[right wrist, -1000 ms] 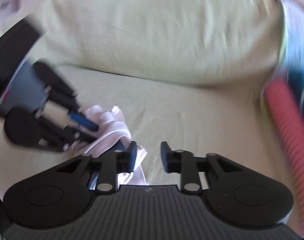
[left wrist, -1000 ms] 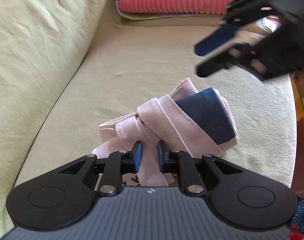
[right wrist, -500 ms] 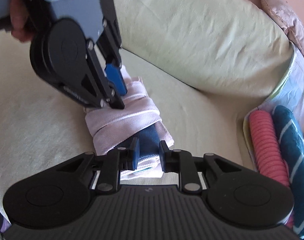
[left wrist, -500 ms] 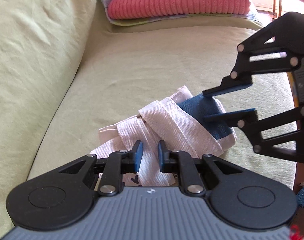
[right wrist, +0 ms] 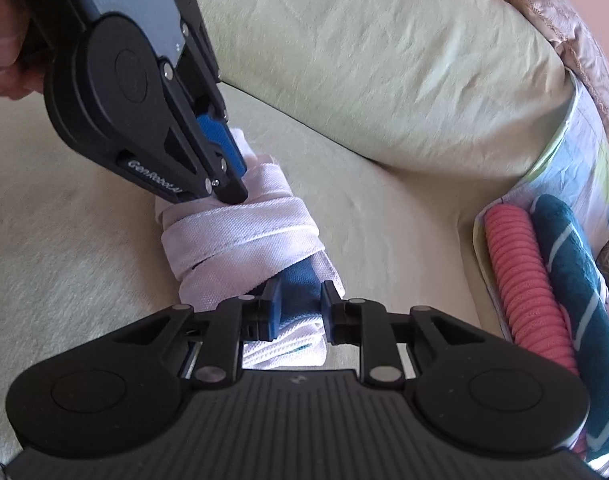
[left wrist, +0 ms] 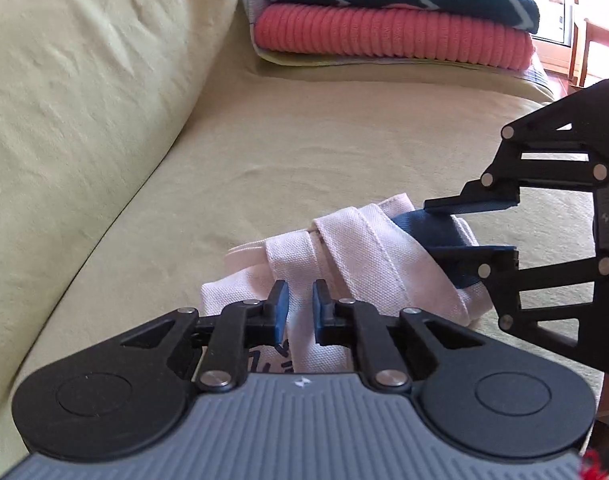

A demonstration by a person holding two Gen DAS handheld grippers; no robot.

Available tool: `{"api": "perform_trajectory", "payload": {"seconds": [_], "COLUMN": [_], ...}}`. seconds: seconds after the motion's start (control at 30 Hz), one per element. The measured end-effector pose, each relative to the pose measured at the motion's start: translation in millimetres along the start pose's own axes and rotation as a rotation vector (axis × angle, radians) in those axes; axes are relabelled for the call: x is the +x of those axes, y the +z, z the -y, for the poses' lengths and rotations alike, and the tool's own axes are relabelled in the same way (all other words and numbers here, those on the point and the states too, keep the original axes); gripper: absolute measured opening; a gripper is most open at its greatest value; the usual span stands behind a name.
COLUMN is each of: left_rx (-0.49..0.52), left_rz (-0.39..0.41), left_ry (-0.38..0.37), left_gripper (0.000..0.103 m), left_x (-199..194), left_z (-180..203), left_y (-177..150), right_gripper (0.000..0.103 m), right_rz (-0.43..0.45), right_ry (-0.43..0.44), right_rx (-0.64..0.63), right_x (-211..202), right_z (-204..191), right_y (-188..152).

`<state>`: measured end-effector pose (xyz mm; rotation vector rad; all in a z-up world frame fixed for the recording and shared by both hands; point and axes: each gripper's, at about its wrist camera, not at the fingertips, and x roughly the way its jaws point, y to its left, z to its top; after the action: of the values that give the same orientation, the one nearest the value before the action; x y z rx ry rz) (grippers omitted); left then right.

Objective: Fold shopping bag
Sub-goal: 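Grasp the wrapped bag roll with the left gripper and lift it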

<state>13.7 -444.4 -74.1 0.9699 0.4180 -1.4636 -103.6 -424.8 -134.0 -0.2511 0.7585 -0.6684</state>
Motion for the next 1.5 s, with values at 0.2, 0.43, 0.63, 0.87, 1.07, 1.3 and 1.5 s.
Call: {"api": "perform_trajectory", "payload": {"seconds": [0.2,0.43,0.63,0.87,1.07,1.3,1.5], "left_rx": [-0.151,-0.884,-1.195,-1.368,-1.368,-1.245,-1.227], "left_rz": [-0.012,0.084,0.145,0.224,0.236,0.157,0.139], "left_ry": [0.081,-0.151,-0.284,-0.283,-0.221,-0.174,-0.183], "left_gripper": [0.025,0.054,0.056,0.060,0.060,0.058,0.058], "left_x": [-26.3,-63.3,-31.3,6.2,36.1,34.7,37.9], "left_z": [-3.0,-37.4,-42.6,-54.4,-53.5,-57.6,-58.6], "left_y": [1.4,-66.0,-101.3,-107.8,-89.8,-60.9,-59.2], "right_gripper": [0.020,0.020,0.020,0.020,0.019,0.016,0.054], "right_rz": [0.043,0.071,0.086,0.086,0.095,0.146,0.205], "right_ry": [0.029,0.071,0.122,0.186,0.221,0.161,0.103], "right_rx": [0.040,0.022,0.036,0.040,0.050,0.007,-0.111], "right_x": [3.9,3.8,4.5,10.9,14.8,-0.9,-35.3], "right_z": [4.3,8.3,16.0,25.2,30.9,28.2,-5.6], "right_y": [-4.1,-9.7,-11.9,-8.8,-9.6,-6.6,-10.8]}}
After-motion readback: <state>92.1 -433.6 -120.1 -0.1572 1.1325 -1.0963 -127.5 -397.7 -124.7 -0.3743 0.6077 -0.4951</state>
